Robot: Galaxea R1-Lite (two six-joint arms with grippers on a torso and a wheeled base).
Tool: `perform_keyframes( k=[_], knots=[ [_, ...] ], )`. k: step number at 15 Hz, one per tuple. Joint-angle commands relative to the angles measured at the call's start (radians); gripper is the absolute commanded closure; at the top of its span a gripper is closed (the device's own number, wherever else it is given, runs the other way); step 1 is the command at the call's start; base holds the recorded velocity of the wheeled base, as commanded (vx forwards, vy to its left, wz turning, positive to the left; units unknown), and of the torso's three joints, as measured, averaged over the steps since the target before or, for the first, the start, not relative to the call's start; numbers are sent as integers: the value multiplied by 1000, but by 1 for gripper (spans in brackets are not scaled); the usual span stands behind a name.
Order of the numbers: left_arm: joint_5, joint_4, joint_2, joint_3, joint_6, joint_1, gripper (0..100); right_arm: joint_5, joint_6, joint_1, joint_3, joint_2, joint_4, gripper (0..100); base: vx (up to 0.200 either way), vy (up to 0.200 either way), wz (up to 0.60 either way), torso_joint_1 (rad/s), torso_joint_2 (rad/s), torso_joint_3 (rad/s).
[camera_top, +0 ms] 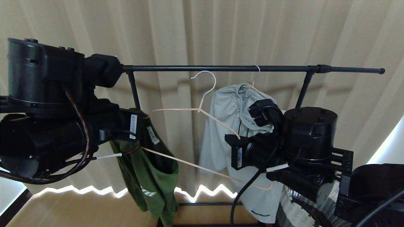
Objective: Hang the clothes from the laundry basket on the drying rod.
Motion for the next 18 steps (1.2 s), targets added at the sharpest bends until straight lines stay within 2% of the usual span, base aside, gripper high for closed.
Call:
perform_keyframes(
  k=[1, 3, 4, 5, 7, 9, 12, 18],
  knots=[
    [-10, -7, 27, -17, -2, -11, 100, 1, -1, 14, -1, 13, 1, 100, 0, 0, 0, 0, 0, 0],
    [-127, -75, 50, -14, 1, -13, 100, 5, -3, 19, -18, 19, 1, 100, 0, 0, 0, 0, 0, 0],
    [-156, -89, 50, -14, 2, -13, 100, 5, -3, 20, -23, 23, 1, 100, 0, 0, 0, 0, 0, 0],
    [-241, -104, 50, -16, 9, -14, 100, 9, -4, 20, -26, 26, 2, 100, 0, 0, 0, 0, 0, 0],
    [-307, -105, 53, -16, 10, -16, 100, 10, -4, 34, -26, 26, 2, 100, 0, 0, 0, 0, 0, 0],
    [-330, -116, 64, -17, 9, -36, 100, 10, -4, 51, -27, 28, 2, 100, 0, 0, 0, 0, 0, 0],
    [-331, -227, 95, -6, 4, -79, 100, 9, -4, 66, -33, 33, 2, 100, 0, 0, 0, 0, 0, 0],
    [-331, -230, 55, 63, 38, -77, 100, 4, -4, 59, -32, 19, 2, 100, 0, 0, 0, 0, 0, 0]
  ],
)
